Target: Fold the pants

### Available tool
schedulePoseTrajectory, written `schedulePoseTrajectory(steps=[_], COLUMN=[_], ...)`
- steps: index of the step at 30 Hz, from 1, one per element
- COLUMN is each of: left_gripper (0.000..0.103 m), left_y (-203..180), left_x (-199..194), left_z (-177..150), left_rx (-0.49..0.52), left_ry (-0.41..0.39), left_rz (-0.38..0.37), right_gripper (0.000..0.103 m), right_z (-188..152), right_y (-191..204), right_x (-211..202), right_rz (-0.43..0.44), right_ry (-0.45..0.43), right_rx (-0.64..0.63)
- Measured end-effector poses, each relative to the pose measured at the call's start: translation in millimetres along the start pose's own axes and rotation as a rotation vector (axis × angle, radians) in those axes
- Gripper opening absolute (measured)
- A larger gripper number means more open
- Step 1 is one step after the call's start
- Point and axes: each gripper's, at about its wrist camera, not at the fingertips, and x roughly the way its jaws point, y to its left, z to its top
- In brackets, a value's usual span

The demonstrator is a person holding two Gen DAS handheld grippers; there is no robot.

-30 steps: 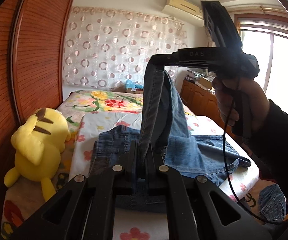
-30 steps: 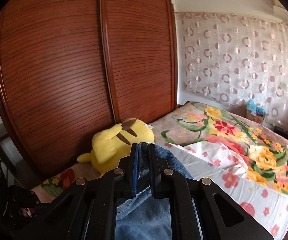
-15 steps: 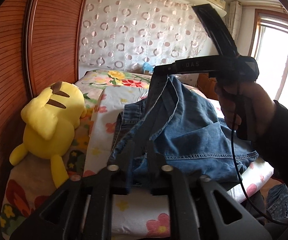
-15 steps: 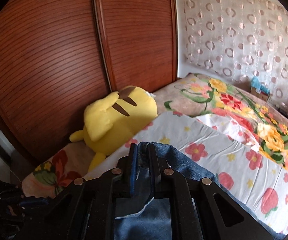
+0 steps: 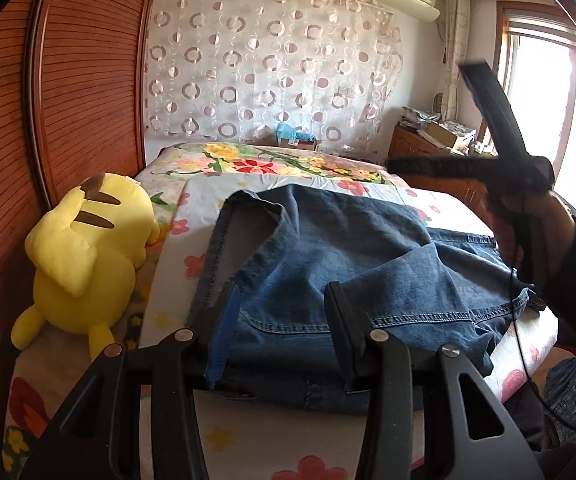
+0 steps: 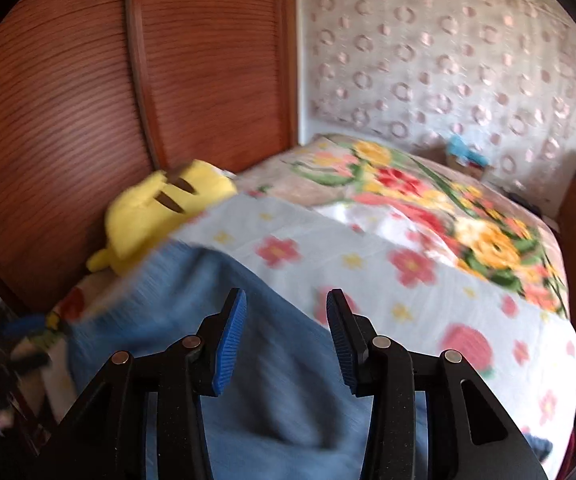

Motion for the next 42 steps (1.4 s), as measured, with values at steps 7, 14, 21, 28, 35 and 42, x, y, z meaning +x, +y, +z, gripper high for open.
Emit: schedulePoseTrajectory(steps=[7, 14, 21, 28, 35, 42], left_gripper=[0.045, 0.045, 0.045, 0.045, 0.045, 0.045], left_y=[-21.4, -28.3, -25.9, -28.2, -30.2, -32.7], left_x=[14.2, 17.9, 19.4, 23.1, 23.6, 25.0], left_z=[-5.0, -9.2, -13.8, -16.8, -18.7, -20.7], left_rx=[0.023, 0.032, 0.021, 0.020, 0.029, 0.030], left_ry=[0.037, 0.061, 0.070, 0.082, 0.089, 0.093], left_rz=[-0.025, -0.028, -0.024, -0.031, -0.030, -0.033], right_gripper=[0.043, 0.038, 0.036, 0.036, 0.009, 0.002], right_z=[-34.2, -22.0, -19.9, -24.5, -23.8, -11.9], right_y=[-41.5, -43.6, -46.9, -53.9, -45.0, -34.3], right_x=[11.9, 28.1, 36.0, 41.2, 40.0, 9.9], right_rz=[-0.018, -0.031, -0.036, -0.029, 0.004, -0.026], right_ry=[0.103, 0.171, 0.211, 0.242, 0.206, 0.088], right_rx=[0.134, 0.217, 0.257, 0.271, 0.228, 0.152])
